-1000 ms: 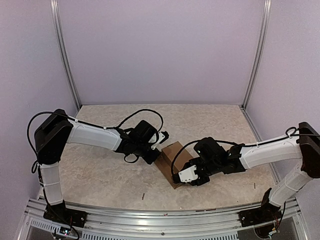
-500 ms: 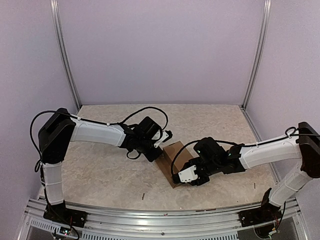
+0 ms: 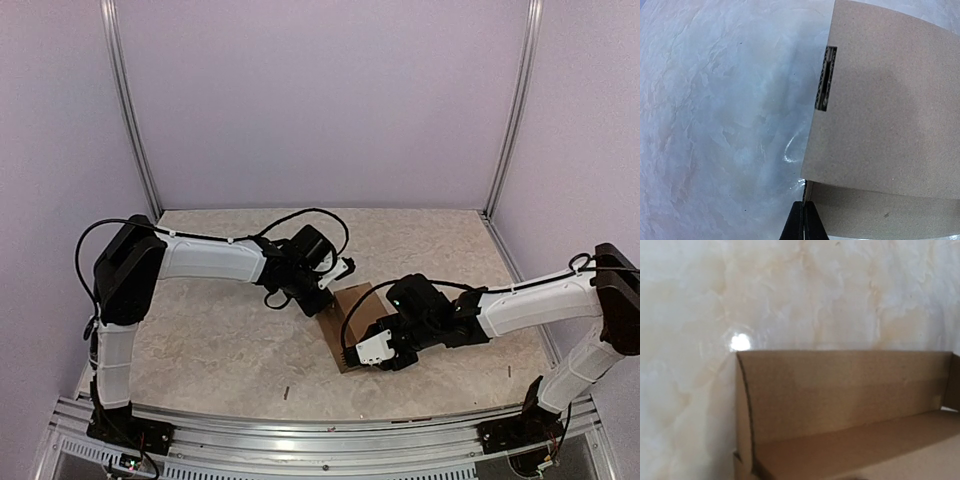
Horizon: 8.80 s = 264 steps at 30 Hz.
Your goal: Fold the paper box
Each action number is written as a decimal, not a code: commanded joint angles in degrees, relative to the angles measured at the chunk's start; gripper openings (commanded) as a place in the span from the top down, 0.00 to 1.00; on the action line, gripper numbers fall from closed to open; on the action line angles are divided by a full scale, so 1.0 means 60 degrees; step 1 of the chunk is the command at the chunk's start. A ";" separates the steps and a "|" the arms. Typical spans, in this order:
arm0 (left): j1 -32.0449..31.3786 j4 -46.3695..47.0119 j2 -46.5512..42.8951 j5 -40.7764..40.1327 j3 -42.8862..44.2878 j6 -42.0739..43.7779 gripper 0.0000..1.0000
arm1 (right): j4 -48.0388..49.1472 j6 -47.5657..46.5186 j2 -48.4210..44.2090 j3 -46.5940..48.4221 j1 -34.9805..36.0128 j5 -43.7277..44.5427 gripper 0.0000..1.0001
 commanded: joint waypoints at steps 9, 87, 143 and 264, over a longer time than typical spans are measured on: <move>-0.0016 -0.0351 -0.0033 0.0290 0.0044 0.0005 1.00 | -0.1930 0.0281 0.0099 -0.0276 -0.0028 -0.0208 0.52; 0.0164 0.3929 -0.3322 0.1535 -0.5397 -0.3415 0.65 | -0.1877 -0.0372 -0.0058 -0.0372 0.0060 0.0129 0.42; -0.0090 0.3427 -0.2214 0.0870 -0.4283 -0.2378 1.00 | -0.2090 -0.0258 0.0239 -0.0234 0.0061 -0.0213 0.56; 0.0328 -0.2490 0.0409 0.1827 0.1296 -0.1343 1.00 | -0.2364 0.1927 0.0923 0.0965 0.0333 0.1262 0.46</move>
